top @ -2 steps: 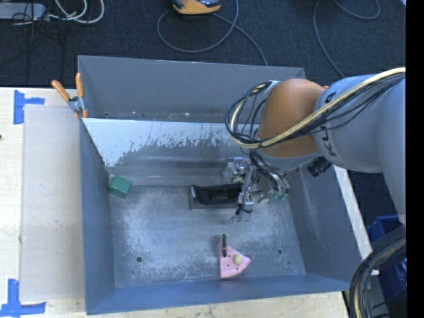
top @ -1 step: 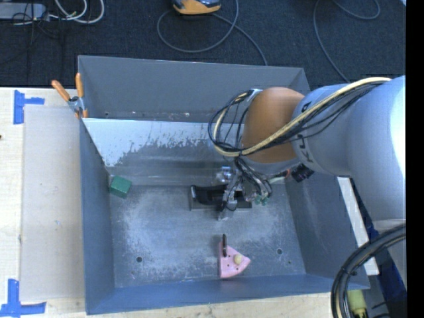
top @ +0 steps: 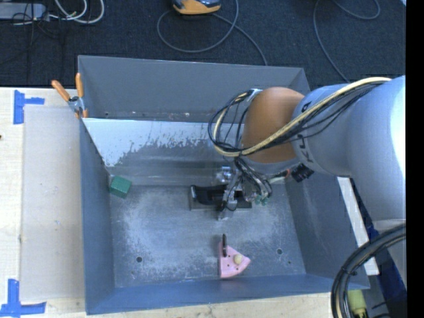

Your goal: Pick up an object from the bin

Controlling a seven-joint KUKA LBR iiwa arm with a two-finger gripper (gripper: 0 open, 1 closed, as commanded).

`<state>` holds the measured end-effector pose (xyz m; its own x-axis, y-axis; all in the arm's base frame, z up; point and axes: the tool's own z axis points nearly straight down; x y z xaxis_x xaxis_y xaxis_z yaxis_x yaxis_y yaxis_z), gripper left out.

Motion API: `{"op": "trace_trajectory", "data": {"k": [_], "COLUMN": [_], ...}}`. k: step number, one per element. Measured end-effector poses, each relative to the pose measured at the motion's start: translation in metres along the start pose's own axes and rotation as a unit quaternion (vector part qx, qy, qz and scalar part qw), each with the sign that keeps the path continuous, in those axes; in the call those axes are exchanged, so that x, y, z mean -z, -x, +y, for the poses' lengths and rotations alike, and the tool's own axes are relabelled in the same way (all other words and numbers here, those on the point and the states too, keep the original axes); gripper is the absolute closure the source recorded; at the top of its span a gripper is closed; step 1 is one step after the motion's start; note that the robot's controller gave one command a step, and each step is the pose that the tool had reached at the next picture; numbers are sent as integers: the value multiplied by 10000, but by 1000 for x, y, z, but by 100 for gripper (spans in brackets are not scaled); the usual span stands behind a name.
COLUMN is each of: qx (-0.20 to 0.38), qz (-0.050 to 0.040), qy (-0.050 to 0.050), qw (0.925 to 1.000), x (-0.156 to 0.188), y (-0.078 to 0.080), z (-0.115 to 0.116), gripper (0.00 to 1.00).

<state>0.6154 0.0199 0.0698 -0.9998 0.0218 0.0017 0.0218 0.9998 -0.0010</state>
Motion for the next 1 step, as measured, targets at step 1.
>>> {"op": "trace_trajectory", "data": {"k": [1], "qx": [-18], "qz": [34], "qy": [-1], "qw": [10000], "x": [22], "y": [-9], "z": [1], "gripper": [100]}}
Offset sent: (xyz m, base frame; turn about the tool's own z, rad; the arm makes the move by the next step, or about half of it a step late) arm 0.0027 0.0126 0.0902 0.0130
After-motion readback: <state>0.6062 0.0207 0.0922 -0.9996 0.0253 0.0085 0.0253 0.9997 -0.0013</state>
